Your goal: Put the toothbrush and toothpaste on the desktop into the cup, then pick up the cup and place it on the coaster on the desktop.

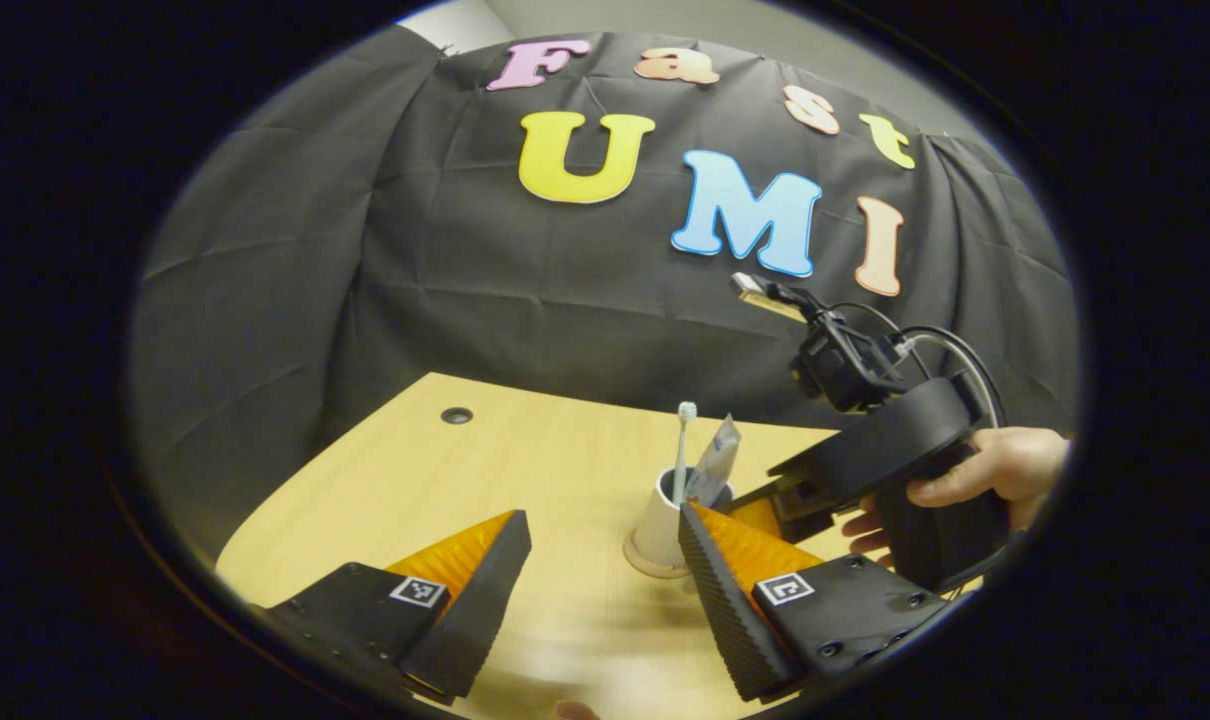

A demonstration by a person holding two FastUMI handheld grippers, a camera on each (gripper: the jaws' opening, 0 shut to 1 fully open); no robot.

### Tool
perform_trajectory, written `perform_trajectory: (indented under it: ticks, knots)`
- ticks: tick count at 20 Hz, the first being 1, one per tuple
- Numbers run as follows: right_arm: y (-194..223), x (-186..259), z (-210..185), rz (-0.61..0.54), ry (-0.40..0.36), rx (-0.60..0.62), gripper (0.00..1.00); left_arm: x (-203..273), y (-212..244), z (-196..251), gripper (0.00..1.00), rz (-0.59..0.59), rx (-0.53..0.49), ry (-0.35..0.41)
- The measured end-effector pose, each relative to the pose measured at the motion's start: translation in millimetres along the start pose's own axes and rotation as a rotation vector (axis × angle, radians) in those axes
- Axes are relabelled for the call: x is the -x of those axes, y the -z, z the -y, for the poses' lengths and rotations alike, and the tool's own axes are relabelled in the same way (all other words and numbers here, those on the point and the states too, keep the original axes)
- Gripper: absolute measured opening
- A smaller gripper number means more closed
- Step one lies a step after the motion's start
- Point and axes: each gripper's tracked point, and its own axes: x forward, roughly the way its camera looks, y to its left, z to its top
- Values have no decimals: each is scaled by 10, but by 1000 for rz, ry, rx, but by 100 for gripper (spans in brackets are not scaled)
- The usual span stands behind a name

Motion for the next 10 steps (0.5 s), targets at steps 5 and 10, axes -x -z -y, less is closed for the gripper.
perform_trajectory:
  ticks: [5, 10]
  knots:
    - [70, 467, 205, 99, 4, -46, 89, -7, -177, 332, 96, 27, -30, 26]
    - [153, 998, 592, 257, 74, -69, 90, 84, -387, 646, 96, 73, -49, 59]
